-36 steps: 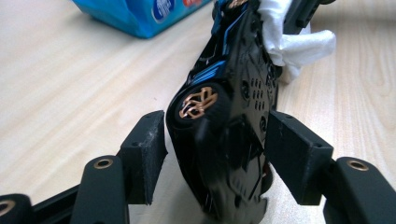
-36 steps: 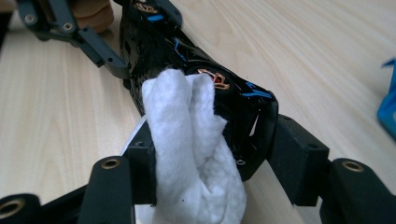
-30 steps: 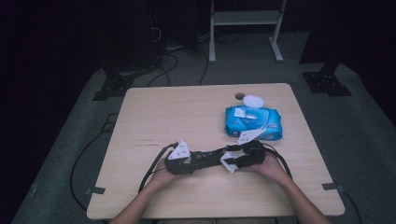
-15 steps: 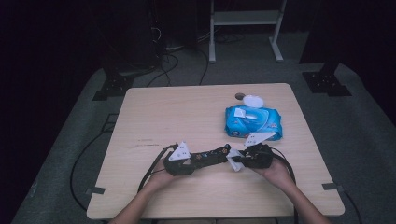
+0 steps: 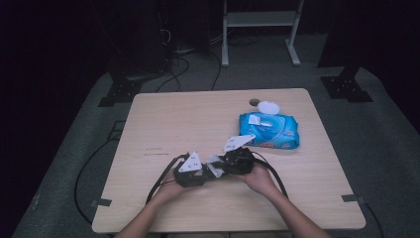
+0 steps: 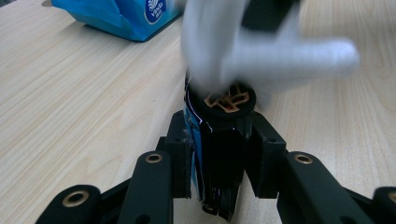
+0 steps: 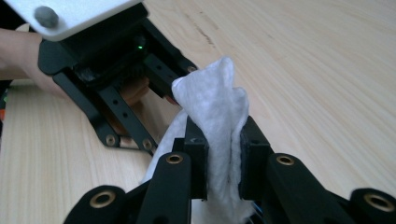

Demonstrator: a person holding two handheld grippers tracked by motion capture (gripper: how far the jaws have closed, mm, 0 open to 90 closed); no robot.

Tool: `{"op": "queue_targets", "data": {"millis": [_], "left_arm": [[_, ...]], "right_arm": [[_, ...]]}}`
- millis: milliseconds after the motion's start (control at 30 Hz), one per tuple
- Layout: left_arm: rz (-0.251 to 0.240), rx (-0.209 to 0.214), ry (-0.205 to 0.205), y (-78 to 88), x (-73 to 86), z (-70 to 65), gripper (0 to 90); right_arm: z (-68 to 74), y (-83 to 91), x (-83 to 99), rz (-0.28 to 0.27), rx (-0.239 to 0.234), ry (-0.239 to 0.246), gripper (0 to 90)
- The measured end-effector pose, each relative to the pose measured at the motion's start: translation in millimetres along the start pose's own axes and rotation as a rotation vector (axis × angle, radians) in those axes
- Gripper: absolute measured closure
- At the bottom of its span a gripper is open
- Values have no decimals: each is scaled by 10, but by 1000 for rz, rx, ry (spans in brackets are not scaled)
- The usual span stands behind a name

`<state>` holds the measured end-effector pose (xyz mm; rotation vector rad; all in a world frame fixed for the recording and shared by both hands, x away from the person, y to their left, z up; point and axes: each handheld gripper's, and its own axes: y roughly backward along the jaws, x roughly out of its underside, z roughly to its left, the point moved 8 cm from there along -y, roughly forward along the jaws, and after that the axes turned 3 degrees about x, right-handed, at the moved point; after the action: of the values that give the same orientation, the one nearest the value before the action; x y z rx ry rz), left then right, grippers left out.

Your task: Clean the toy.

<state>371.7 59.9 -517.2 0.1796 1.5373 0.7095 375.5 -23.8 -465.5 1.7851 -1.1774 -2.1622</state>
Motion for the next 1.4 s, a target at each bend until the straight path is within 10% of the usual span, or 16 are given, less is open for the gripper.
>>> {"op": "queue_targets", "data": {"millis": [333, 667, 967, 1200, 1400], "left_arm": [[3, 0, 2, -3, -5, 7, 658], [3, 1, 3, -2, -3, 7, 659], [5, 4, 3, -1, -5, 13, 659], [7, 9, 5, -1, -4, 16, 659], [7, 7, 6, 2, 0, 21, 660]], "right_arm": [[-257, 179, 158, 9, 85, -21, 770], [31, -38, -5, -7, 17, 27, 771], [-370, 312, 250, -1, 164, -7, 772], [-99, 106, 96, -18, 61, -1, 772], [-123, 99, 101, 9, 96, 44, 771]]}}
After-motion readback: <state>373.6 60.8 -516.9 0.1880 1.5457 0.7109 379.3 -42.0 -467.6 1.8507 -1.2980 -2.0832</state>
